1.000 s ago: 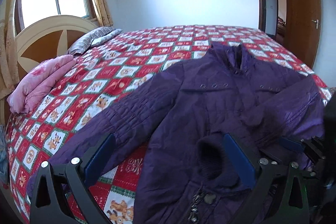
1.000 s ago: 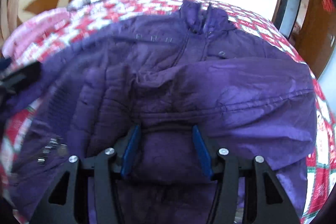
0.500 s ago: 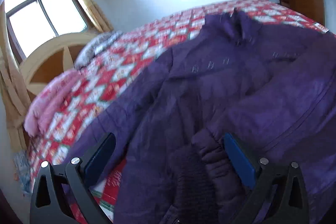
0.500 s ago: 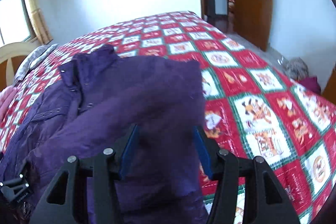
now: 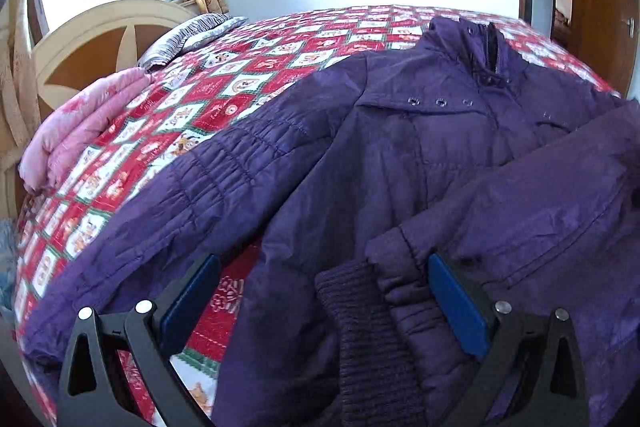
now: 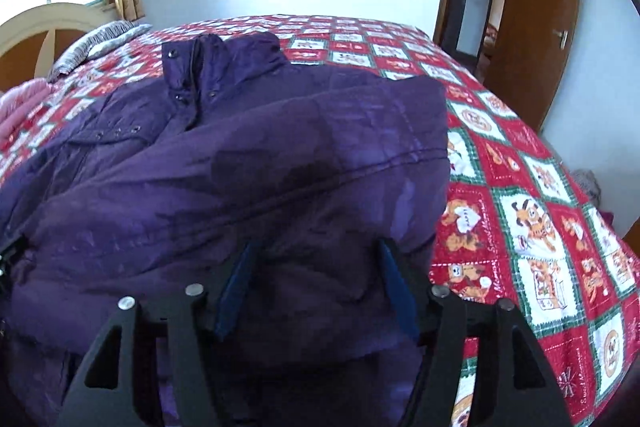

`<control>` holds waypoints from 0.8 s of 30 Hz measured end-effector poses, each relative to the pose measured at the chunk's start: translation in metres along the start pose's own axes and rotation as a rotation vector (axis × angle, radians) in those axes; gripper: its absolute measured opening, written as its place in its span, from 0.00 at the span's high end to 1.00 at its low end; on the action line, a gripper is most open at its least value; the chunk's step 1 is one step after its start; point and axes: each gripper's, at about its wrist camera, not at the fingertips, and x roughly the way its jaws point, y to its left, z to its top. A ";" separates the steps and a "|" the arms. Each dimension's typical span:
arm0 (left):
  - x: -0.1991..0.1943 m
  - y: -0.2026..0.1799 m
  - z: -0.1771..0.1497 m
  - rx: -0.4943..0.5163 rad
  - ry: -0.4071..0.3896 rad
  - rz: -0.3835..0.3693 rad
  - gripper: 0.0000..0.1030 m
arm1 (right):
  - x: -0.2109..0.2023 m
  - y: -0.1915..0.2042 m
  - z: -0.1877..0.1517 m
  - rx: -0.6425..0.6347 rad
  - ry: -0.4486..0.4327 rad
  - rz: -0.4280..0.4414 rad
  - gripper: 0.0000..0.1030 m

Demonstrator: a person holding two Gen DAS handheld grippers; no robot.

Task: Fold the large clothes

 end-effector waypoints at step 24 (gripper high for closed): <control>-0.008 -0.061 0.016 0.123 -0.056 -0.030 0.01 | 0.029 -0.010 0.015 0.031 0.040 0.023 0.32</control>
